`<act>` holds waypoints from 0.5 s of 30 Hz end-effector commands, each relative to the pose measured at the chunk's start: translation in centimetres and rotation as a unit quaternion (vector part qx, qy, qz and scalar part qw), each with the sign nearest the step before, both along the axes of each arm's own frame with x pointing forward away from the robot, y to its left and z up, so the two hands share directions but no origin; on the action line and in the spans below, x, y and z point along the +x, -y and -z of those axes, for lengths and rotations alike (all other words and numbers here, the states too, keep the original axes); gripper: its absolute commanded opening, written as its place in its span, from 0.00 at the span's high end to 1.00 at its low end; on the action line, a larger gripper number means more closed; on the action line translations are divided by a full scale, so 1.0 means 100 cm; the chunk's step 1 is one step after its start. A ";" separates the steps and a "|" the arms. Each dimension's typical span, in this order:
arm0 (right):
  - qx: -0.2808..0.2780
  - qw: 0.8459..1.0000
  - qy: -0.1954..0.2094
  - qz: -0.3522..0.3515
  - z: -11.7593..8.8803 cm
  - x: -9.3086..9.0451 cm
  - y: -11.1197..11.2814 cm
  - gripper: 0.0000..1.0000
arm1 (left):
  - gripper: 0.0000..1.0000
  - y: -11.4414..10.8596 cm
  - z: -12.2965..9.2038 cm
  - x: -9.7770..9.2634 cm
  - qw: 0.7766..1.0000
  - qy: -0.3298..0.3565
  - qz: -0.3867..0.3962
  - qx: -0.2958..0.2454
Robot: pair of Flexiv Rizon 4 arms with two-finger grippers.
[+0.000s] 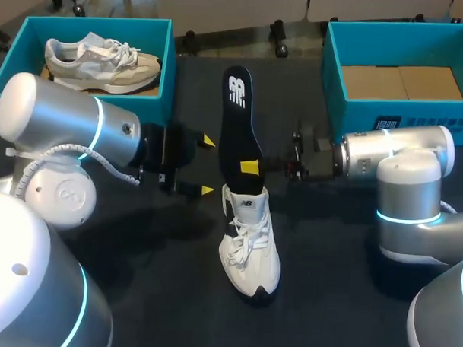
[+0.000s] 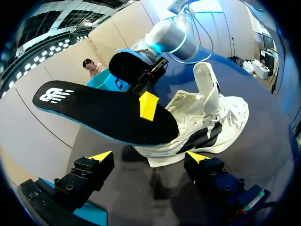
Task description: Take the shoe out of the shoebox, open the shoe tongue, remove and reinsert the insole, then place the shoe into the shoebox
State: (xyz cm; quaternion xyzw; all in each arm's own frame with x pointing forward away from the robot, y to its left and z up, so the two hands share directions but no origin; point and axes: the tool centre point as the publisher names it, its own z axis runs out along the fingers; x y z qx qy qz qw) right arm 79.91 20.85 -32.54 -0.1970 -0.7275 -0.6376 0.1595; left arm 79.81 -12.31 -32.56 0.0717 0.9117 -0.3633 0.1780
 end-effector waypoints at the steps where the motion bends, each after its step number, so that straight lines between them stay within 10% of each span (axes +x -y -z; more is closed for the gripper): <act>1: -0.001 1.000 -0.001 0.002 0.007 -0.005 -0.003 1.00 | 0.00 0.001 0.000 0.000 1.000 0.000 -0.002 0.002; 15: -0.006 1.000 -0.009 0.022 0.021 -0.022 -0.001 1.00 | 0.00 0.001 0.000 0.000 1.000 0.000 -0.002 0.002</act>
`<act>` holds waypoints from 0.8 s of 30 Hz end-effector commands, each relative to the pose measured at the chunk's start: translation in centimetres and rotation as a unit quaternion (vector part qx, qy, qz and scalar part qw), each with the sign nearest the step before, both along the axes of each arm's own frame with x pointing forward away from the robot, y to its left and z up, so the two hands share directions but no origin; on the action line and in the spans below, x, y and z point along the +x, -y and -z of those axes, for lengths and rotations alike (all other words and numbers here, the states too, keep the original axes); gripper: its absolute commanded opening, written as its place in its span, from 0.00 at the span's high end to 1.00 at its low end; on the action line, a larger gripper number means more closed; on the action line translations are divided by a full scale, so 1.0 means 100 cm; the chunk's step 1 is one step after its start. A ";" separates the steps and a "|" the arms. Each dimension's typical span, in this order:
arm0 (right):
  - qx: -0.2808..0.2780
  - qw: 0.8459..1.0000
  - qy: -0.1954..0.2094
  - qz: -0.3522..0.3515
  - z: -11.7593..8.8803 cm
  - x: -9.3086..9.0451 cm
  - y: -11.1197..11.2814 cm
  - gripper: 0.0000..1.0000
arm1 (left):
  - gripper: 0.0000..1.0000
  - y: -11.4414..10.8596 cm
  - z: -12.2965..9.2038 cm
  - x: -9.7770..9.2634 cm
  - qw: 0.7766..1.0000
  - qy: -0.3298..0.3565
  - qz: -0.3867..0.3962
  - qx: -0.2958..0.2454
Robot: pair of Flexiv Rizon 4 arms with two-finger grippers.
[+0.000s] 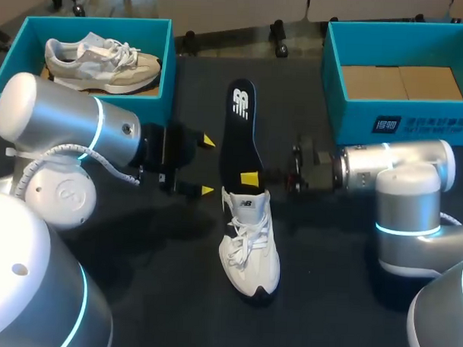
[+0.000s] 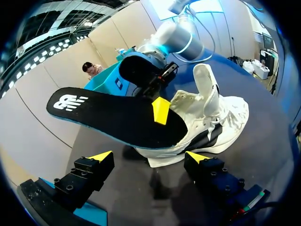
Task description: Take the shoe out of the shoebox, open the shoe tongue, remove and reinsert the insole, then place the shoe into the shoebox
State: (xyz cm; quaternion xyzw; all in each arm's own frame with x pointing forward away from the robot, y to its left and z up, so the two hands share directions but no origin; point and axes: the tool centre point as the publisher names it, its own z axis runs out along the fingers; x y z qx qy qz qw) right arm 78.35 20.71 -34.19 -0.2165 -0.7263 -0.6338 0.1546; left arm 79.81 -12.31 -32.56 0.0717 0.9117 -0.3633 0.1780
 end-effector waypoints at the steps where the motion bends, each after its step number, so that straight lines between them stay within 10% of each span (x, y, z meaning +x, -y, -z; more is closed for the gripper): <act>1: 0.000 1.000 0.000 0.005 0.006 -0.007 -0.002 1.00 | 0.00 0.001 0.000 0.000 1.000 0.000 -0.002 0.002; 18: -0.008 1.000 -0.011 0.016 0.010 -0.012 0.000 1.00 | 0.00 0.001 0.000 0.000 1.000 0.000 -0.002 0.002; 20: -0.009 1.000 -0.007 0.019 0.008 -0.011 0.000 0.74 | 0.00 0.001 0.000 0.000 1.000 0.000 -0.002 0.002; 24: -0.015 1.000 0.002 0.020 0.002 -0.010 -0.001 0.76 | 0.00 0.001 0.000 0.000 1.000 0.000 -0.002 0.002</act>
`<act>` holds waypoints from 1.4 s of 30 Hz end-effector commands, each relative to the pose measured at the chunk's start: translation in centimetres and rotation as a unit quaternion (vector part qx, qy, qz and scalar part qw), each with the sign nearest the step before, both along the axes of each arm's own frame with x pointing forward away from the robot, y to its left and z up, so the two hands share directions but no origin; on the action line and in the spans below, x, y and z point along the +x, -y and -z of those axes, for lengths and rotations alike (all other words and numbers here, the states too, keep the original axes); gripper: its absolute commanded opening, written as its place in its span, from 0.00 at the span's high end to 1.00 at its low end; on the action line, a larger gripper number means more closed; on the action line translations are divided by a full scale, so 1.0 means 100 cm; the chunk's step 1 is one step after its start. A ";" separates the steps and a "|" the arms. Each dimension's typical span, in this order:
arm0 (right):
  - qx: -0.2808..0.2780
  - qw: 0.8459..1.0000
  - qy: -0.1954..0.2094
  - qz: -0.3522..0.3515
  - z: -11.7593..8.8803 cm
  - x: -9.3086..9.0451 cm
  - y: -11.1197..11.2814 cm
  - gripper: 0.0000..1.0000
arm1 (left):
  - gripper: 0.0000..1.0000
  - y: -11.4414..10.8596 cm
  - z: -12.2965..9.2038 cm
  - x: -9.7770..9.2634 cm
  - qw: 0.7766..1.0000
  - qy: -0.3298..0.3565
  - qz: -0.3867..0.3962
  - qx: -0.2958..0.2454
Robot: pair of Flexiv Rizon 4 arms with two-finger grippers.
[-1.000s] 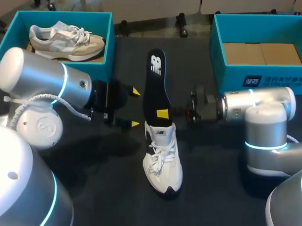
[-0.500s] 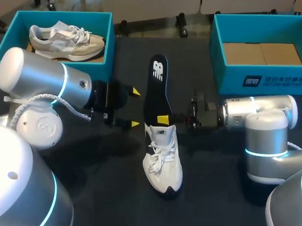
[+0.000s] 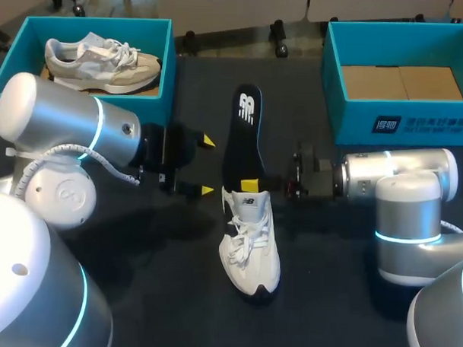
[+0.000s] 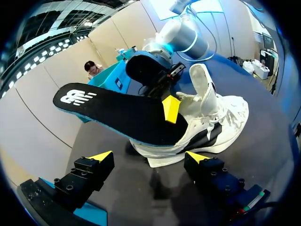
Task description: Take the shoe out of the shoebox, open the shoe tongue, remove and reinsert the insole, then place the shoe into the shoebox
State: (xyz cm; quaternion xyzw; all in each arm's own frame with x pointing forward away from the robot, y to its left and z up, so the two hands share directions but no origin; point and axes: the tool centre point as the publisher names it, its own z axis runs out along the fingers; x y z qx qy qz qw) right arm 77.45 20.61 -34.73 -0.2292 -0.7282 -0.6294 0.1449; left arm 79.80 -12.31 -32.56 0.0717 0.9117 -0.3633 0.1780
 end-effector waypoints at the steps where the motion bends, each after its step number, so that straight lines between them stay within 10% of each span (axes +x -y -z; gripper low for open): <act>1: -0.010 1.000 0.004 0.006 -0.006 -0.001 -0.001 0.76 | 0.00 0.001 0.000 0.000 1.000 0.000 -0.002 0.002; 21: -0.034 0.998 0.036 -0.026 -0.030 0.021 0.001 0.72 | 0.00 0.001 0.000 0.000 1.000 0.000 -0.002 0.002; 29: -0.041 0.999 0.018 -0.031 -0.026 0.021 0.000 1.00 | 0.00 0.001 0.000 0.000 1.000 0.000 -0.002 0.002; 42: -0.060 0.997 -0.023 -0.032 -0.006 -0.005 -0.005 1.00 | 0.00 0.001 0.000 0.000 1.000 0.000 -0.002 0.002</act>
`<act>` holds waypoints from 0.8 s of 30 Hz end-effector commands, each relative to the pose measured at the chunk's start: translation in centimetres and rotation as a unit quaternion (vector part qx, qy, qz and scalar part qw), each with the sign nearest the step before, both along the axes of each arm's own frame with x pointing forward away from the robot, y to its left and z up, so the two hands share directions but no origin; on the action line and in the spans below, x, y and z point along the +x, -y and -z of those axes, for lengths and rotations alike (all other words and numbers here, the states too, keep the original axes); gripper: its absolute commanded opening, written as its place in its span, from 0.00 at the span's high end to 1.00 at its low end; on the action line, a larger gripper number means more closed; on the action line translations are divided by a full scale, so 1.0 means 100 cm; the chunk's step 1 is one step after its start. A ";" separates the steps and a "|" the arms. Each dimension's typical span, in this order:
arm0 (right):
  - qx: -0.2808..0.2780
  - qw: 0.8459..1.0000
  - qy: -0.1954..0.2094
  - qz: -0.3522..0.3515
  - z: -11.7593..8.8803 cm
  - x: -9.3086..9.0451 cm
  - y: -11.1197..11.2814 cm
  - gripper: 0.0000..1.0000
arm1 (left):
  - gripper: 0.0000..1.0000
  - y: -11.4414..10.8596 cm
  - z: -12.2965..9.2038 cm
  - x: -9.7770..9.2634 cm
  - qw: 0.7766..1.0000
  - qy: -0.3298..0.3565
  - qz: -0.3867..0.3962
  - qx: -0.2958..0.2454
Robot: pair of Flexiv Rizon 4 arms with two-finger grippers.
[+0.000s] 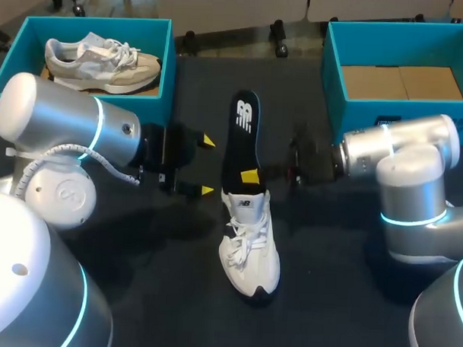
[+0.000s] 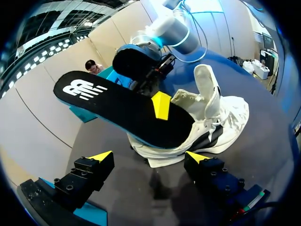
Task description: Take the shoe out of the shoebox, open the shoe tongue, remove and reinsert the insole, then place the shoe into the shoebox
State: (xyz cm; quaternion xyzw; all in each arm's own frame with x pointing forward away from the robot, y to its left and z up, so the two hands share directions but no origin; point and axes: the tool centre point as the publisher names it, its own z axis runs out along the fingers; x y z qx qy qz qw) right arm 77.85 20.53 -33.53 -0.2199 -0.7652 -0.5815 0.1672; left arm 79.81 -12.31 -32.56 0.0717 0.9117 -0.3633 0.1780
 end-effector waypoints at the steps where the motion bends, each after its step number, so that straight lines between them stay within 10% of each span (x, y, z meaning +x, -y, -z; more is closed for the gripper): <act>1: -0.009 1.000 -0.009 0.005 0.007 -0.011 -0.006 1.00 | 0.00 0.001 0.000 0.000 1.000 0.000 -0.002 0.002; 10: -0.008 1.000 -0.015 0.010 0.007 -0.017 -0.003 1.00 | 0.00 0.001 0.000 0.000 1.000 0.000 -0.002 0.002; 12: -0.011 1.000 -0.010 0.010 0.004 -0.013 -0.003 0.77 | 0.00 0.001 0.000 0.000 1.000 0.000 -0.002 0.002; 15: -0.017 1.000 -0.001 0.009 -0.002 -0.007 -0.003 0.68 | 0.00 0.001 0.000 0.000 1.000 0.000 -0.002 0.002; 24: -0.023 1.000 0.006 -0.012 -0.013 0.009 0.001 0.80 | 0.00 0.001 0.000 0.000 1.000 0.000 -0.002 0.002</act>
